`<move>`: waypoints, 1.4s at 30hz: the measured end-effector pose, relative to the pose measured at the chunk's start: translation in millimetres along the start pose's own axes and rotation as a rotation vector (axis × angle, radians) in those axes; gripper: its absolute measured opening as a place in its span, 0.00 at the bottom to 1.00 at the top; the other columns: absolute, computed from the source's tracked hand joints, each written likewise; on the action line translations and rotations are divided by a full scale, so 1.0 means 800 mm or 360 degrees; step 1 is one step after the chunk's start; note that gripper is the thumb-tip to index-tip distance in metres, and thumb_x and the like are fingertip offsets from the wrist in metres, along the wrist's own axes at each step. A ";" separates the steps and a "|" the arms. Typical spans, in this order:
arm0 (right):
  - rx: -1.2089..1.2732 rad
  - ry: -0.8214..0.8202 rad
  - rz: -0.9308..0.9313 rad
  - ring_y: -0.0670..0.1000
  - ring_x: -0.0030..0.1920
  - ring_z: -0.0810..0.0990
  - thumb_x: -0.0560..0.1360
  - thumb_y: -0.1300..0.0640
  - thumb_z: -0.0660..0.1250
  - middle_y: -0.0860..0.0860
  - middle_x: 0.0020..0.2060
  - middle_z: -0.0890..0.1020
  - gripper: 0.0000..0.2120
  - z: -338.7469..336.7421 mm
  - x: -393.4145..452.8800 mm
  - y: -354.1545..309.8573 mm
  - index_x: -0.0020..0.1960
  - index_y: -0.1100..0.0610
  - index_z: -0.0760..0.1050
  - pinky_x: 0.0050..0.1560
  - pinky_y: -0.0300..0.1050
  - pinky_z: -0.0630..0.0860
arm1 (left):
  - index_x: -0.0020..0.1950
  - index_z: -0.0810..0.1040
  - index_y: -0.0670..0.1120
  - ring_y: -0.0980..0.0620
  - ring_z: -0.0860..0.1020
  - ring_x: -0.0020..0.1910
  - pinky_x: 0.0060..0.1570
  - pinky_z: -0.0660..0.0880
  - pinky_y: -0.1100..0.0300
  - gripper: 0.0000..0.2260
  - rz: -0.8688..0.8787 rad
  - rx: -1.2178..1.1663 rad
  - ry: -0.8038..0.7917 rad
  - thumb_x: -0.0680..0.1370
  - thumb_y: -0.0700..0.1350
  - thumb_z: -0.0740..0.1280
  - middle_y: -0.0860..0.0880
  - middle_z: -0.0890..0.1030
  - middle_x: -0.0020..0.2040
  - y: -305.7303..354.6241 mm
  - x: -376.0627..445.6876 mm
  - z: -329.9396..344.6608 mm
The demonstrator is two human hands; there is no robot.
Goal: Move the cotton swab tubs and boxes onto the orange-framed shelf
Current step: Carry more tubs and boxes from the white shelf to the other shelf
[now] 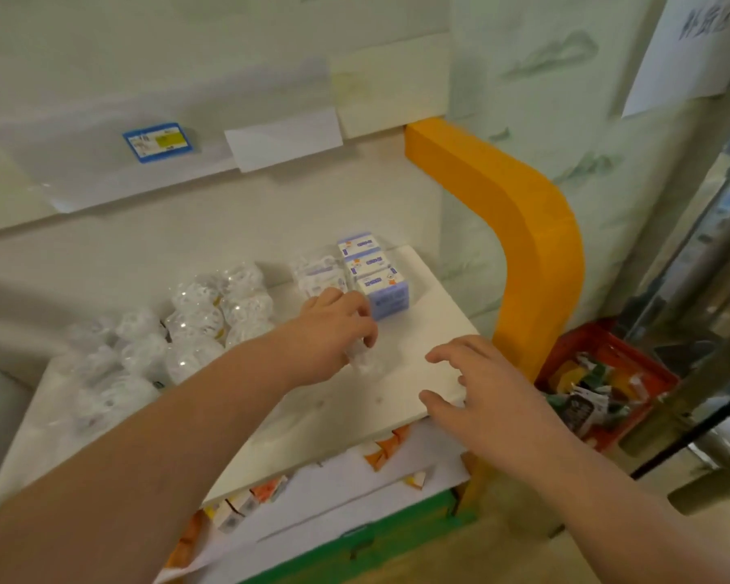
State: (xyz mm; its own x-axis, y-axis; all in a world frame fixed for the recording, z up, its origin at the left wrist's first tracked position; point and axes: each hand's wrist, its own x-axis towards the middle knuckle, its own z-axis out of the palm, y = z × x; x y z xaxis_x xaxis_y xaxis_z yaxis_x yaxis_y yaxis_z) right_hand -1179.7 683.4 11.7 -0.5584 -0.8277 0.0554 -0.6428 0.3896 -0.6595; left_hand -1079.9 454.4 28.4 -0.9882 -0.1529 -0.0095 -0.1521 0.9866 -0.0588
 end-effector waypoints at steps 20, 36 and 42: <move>-0.0004 -0.0079 -0.0058 0.42 0.56 0.72 0.75 0.43 0.68 0.37 0.64 0.69 0.20 -0.007 0.025 0.008 0.65 0.41 0.70 0.57 0.44 0.77 | 0.60 0.78 0.52 0.51 0.70 0.61 0.61 0.66 0.63 0.17 -0.0421 -0.0481 0.0094 0.73 0.38 0.66 0.51 0.71 0.62 0.028 0.003 0.017; 0.0024 -0.0018 -0.0271 0.41 0.61 0.72 0.74 0.43 0.68 0.38 0.61 0.72 0.21 0.002 0.050 -0.004 0.66 0.42 0.70 0.61 0.45 0.75 | 0.64 0.75 0.51 0.53 0.70 0.62 0.61 0.64 0.65 0.20 -0.0660 -0.0480 0.0622 0.72 0.46 0.70 0.53 0.73 0.62 0.023 -0.041 -0.016; 0.0291 0.0066 -0.0521 0.43 0.57 0.75 0.71 0.49 0.70 0.43 0.56 0.76 0.20 0.027 0.072 -0.059 0.62 0.47 0.74 0.60 0.46 0.75 | 0.64 0.74 0.52 0.55 0.70 0.62 0.61 0.63 0.67 0.19 -0.1075 -0.0391 0.0991 0.73 0.49 0.69 0.55 0.73 0.61 0.010 -0.144 -0.047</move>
State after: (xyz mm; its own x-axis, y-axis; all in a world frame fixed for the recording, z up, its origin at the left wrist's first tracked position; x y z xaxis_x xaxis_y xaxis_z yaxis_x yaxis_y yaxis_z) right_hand -1169.7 608.5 29.9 -0.3621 -0.8778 0.3135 -0.6887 0.0253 -0.7246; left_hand -968.3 481.9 66.2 -0.5114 -0.7074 0.4879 -0.6243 0.6960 0.3548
